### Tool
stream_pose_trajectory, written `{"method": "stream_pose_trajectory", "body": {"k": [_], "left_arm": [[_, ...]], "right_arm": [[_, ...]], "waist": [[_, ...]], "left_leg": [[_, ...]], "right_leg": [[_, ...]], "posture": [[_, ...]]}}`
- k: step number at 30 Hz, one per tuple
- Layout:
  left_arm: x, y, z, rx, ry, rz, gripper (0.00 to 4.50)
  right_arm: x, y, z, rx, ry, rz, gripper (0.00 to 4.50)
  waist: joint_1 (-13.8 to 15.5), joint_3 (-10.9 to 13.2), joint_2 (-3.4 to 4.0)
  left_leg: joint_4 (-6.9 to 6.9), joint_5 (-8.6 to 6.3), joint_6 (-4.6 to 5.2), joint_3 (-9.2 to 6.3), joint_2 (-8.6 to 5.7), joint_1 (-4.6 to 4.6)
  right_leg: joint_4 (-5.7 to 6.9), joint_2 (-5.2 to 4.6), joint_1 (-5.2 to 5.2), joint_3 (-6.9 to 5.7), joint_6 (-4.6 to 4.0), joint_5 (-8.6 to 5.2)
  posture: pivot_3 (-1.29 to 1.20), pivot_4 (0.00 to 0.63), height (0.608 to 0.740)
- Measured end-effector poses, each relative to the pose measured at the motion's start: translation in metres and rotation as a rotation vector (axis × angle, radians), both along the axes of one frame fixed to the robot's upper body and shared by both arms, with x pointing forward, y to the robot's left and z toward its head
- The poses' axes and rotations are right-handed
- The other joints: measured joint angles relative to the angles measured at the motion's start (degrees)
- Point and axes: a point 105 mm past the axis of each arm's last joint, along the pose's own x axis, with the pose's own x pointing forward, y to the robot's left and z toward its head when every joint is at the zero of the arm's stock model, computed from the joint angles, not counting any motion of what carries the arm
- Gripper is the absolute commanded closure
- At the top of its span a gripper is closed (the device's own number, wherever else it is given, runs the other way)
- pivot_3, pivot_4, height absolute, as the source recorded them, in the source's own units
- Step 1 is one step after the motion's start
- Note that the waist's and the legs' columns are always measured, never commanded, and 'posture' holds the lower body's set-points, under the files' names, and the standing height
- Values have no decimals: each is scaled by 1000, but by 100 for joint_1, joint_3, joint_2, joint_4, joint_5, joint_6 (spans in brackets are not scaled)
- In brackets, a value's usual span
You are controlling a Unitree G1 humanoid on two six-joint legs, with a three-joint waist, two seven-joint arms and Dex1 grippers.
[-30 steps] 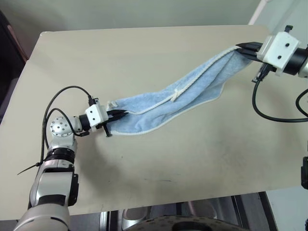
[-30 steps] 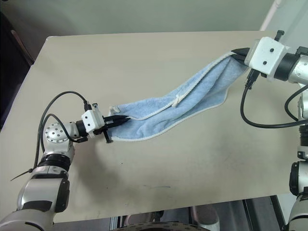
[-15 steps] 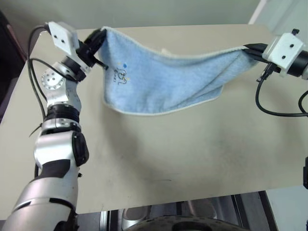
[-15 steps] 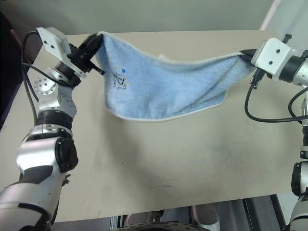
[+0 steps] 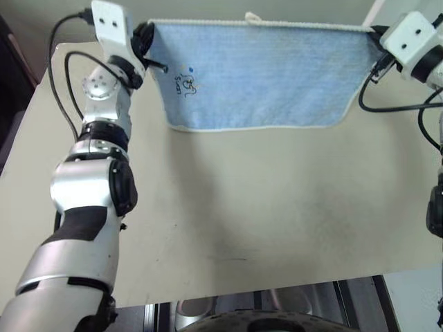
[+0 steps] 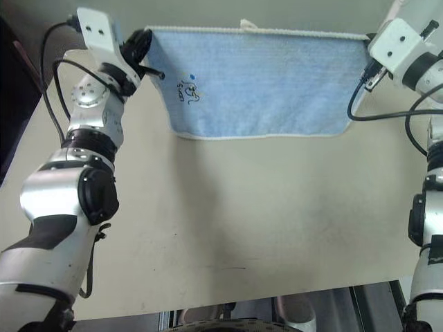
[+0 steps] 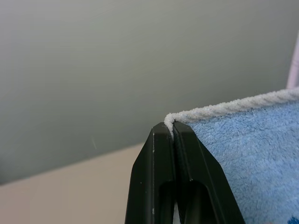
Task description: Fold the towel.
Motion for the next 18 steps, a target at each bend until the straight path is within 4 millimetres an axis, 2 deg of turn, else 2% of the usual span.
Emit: {"method": "stream_pose_trajectory", "body": {"k": [5, 8, 11, 14, 18], "left_arm": [[-1, 1, 28, 5, -55, 64, 4449], [-2, 5, 31, 58, -53, 86, 4449], [-3, 10, 12, 142, -1, 47, 4449], [-4, 14, -25, 183, 95, -21, 4449], [-13, 24, -58, 227, 193, -119, 4449]], "right_arm": [[3, 6, 33, -35, -134, -49, 4500], [1, 9, 35, -49, -153, -24, 4500], [-2, 5, 9, -86, -82, 16, 4500], [-7, 1, -25, -117, 14, 61, 4500], [-25, 4, -45, -126, 68, 152, 4500]], "waist": [[-3, 1, 2], [-4, 1, 2], [6, 1, 2], [11, 3, 4], [-4, 5, 2]], "left_leg": [[-50, 28, -38, 6, 1, -26], [-63, 40, -61, 7, 4, -29], [-62, 41, -65, 8, 4, -35], [-48, 44, -70, 5, 4, -58], [-46, 51, -82, 12, 1, -81]], "right_leg": [[-6, -2, -43, 0, -11, -6], [-11, -2, -46, -3, -20, -11], [-6, -5, -47, -7, -19, -11], [-2, -9, -57, -9, -17, -11], [-8, -9, -82, -13, -12, -8]], "posture": [[0, 150, 740], [0, 150, 740], [0, 150, 740], [0, 150, 740], [0, 150, 740]]}}
